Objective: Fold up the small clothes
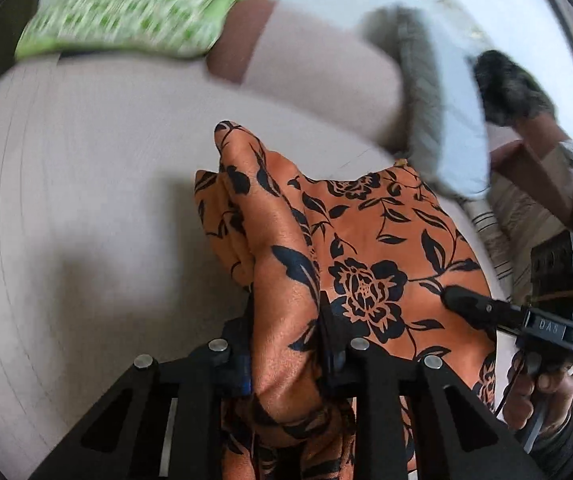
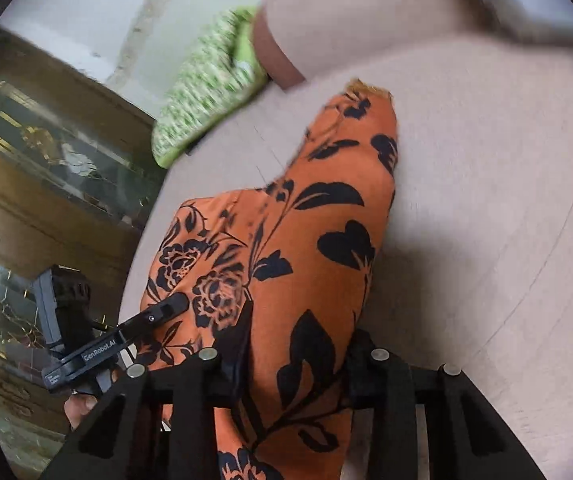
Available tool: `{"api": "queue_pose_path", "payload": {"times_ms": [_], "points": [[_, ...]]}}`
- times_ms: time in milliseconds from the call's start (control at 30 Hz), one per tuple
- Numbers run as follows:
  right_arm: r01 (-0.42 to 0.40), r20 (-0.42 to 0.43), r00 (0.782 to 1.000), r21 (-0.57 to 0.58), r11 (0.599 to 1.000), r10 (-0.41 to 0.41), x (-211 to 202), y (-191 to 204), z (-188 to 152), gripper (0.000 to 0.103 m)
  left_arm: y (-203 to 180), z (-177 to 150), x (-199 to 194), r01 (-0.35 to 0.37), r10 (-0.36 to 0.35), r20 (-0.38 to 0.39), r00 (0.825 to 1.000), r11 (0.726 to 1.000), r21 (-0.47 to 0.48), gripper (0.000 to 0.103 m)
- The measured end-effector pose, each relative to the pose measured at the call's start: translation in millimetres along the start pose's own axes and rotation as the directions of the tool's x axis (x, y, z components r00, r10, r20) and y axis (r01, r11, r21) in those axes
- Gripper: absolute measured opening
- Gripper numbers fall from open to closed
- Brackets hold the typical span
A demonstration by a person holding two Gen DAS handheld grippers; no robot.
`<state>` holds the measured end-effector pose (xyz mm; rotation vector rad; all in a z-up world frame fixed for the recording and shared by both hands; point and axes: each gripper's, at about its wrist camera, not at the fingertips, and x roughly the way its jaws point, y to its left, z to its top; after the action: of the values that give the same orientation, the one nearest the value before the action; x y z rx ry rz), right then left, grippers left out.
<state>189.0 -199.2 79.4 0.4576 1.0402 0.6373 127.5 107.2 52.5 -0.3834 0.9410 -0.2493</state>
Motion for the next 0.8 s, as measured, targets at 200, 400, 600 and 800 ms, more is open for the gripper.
{"api": "queue_pose_path", "payload": {"times_ms": [200,400,600,800], "points": [[0.032,0.107,0.994,-0.059,0.998,-0.026,-56,-8,38,0.038,-58,23,-8,0.033,-0.038,0.083,0.996,0.998,0.06,0.026],[0.077,0.136,0.988,-0.066,0.995,-0.067,-73,-24,51,0.037,-91,24,1,-0.004,-0.004,0.092,0.996,0.996,0.091,0.026],[0.078,0.144,0.987,-0.063,0.995,-0.068,-84,-42,48,0.038,-104,38,22,-0.037,0.028,0.088,0.996,0.994,0.101,0.026],[0.083,0.125,0.989,-0.052,0.995,-0.076,-74,-66,44,0.038,-102,35,42,-0.06,0.055,0.059,0.997,0.994,0.09,0.026]]}}
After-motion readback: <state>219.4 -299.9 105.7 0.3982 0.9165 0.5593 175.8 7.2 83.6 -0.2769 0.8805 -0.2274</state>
